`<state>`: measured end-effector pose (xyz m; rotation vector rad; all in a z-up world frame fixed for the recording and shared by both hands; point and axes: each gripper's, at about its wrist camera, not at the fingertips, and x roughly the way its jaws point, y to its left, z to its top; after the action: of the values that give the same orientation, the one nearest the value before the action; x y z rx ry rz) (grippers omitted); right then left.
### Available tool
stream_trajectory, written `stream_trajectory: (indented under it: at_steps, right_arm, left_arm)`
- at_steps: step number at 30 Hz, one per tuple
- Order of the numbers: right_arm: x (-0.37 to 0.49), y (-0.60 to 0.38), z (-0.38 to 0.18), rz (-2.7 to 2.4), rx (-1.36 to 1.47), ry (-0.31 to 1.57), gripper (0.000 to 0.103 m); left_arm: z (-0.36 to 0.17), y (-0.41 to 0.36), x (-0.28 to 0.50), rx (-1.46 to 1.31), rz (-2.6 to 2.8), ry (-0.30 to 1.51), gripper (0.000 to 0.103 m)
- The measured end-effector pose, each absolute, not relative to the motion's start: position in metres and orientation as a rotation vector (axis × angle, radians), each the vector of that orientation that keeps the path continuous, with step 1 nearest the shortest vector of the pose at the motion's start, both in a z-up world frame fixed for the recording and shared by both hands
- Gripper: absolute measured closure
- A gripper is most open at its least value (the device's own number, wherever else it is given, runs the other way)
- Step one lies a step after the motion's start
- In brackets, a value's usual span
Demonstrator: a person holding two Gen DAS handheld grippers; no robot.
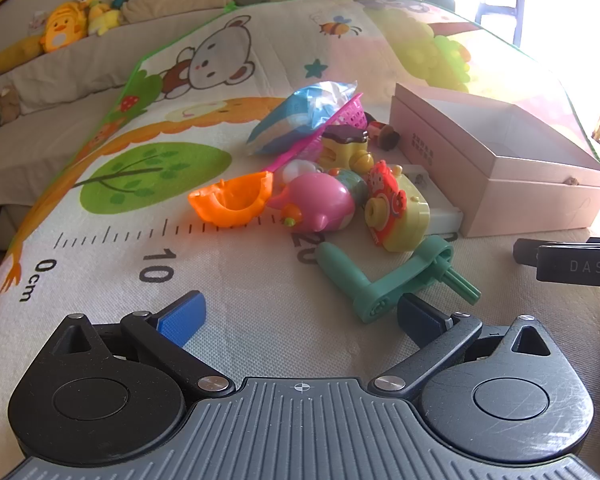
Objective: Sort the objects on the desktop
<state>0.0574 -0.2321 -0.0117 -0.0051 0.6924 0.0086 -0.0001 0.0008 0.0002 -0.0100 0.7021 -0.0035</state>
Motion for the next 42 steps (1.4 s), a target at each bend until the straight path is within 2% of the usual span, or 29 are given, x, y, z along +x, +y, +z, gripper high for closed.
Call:
stream_trajectory:
  at_steps: [21,30,42]
  right_arm:
    - [0.061,-0.234,-0.010,0.020,0.003,0.695,0.000]
    - [0.034,-0.241,-0.004,0.125,-0.042,0.772,0.000]
    - [0.001,-0.243,-0.002,0.134,-0.054,0.773,0.000]
  left_arm:
    - [0.000,0.001,0.000,-0.011,-0.005,0.704,0.000]
    - [0.002,0.000,-0.003,0.001,-0.006,0.732,0.000]
    - [0.008,0.002,-0.024,0.019,-0.047,0.798,0.000]
